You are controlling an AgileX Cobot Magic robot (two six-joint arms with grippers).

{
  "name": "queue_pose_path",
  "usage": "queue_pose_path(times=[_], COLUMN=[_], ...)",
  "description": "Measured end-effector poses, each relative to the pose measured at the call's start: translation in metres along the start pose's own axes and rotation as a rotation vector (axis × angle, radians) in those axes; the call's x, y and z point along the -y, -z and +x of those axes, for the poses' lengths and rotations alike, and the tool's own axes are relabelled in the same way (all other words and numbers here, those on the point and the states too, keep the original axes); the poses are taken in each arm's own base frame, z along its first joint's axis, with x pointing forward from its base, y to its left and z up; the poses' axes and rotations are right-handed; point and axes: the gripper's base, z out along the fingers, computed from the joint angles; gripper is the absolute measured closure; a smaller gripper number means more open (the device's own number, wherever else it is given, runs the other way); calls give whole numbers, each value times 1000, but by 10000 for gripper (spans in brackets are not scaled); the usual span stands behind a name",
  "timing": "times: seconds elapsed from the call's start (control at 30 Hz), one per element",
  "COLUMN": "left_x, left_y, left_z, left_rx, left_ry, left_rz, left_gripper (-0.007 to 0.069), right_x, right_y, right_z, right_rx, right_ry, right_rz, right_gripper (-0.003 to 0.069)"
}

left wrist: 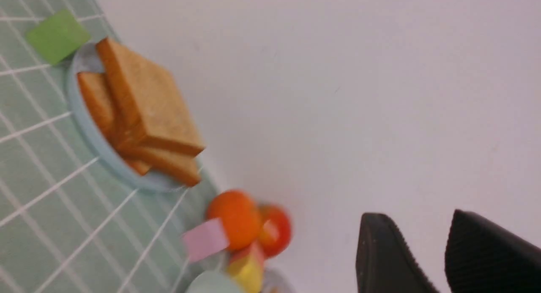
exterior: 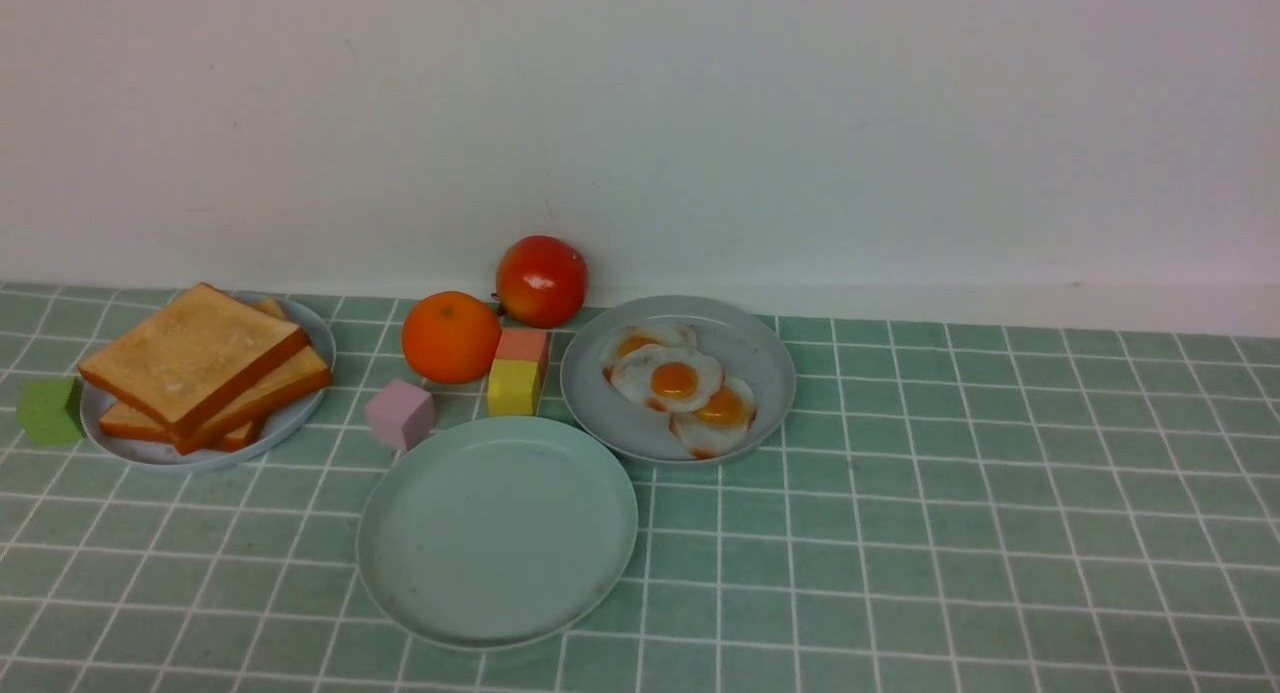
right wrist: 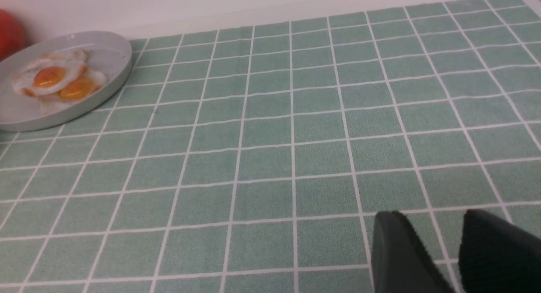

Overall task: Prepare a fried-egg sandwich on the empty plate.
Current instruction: Use the left arm to grab a slice of bread

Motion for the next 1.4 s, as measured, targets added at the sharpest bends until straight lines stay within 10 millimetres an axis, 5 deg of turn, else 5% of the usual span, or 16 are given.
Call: queue_pose_path(times=[0.1,0.27,0.47,0.6,0.8,0.97,1.07,1.17,1.23,1.27,1.4], left_x=[8,54,94,103,110,104,100,96,93,91,79], left_y=[0,0,-34,-68,-111,-127,-136,-156,-166,-185,-229], left_z=[-1,-14,-9,-3,4,11,14,17,19,21,27], left_rx=[-32,-173,-690,-958,-1064,-1113,-1134,-1131,-1131,-1129,-1149], left_ry=[-31,-306,-646,-783,-788,-800,-824,-871,-897,-942,-980], left_rz=[8,50,-68,-170,-229,-253,-269,-292,-305,-320,-378], left_gripper=[396,475,573,594,607,614,636,638,638,638,638], right_x=[0,0,1,-2,-6,-8,-15,-30,-36,-44,-61], right_y=[0,0,0,-1,4,8,19,33,34,39,37], right_z=[0,0,-1,-6,-26,-37,-61,-111,-126,-151,-186], right_rx=[0,0,17,92,306,335,206,-1,-89,-215,-431], right_ry=[0,0,25,-88,-361,-542,-488,-222,-104,46,243], right_rz=[0,0,7,-33,-135,-184,-175,-185,-204,-238,-308], right_gripper=[419,419,419,419,419,424,475,557,587,625,661])
